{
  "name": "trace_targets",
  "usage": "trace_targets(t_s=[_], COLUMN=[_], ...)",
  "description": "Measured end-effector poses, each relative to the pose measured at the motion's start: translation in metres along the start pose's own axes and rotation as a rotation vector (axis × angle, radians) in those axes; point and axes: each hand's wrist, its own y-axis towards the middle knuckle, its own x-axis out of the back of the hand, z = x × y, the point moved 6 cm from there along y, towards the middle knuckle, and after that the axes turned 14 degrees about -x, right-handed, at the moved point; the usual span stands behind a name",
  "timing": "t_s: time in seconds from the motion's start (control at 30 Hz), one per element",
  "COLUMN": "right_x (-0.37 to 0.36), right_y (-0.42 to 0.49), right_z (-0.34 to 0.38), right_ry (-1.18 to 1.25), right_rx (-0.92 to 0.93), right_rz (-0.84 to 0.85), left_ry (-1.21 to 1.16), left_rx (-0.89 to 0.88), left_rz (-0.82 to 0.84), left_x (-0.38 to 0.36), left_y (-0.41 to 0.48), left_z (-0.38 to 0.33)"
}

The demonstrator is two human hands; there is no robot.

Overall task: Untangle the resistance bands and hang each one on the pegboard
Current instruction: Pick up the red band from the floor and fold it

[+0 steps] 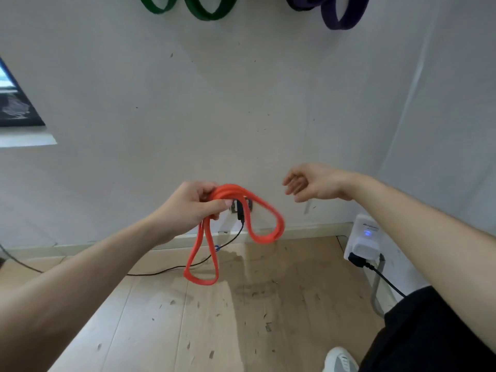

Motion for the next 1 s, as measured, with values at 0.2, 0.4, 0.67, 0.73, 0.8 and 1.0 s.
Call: trace_targets(t_s=[0.2,0.4,0.67,0.73,0.8,1.0], right_x=[-0.063,-0.069,-0.026,-0.009,0.001,-0.014], right_y=[-0.039,-0.047,-0.067,-0.068,-0.063,-0.037], right_z=[0.090,0.105,0.116,0.110,0.099,0.067], right_ry=[0.089,0.020,0.115,0.262,0.373,0.377], right_rx=[0.347,0.393,0.484,0.495,0.481,0.312], right_rz=[0.136,0.036,-0.253,-0.285,-0.303,0.042], left_ry=[0.045,0.041,0.011,-0.027,-0.102,-0.323], left_rx=[-0.030,-0.060,-0.029,-0.033,-0.038,-0.020], left_rz=[0.087,0.084,0.077,0.049,-0.027,-0.249], left_x=[-0.004,0.003,-0.011,-0.007,0.002,0.022], left_y=[-0.003,-0.010,-0.010,-0.009,-0.007,-0.002], left_z=[-0.018,-0.023,-0.006,-0.004,-0.007,-0.022])
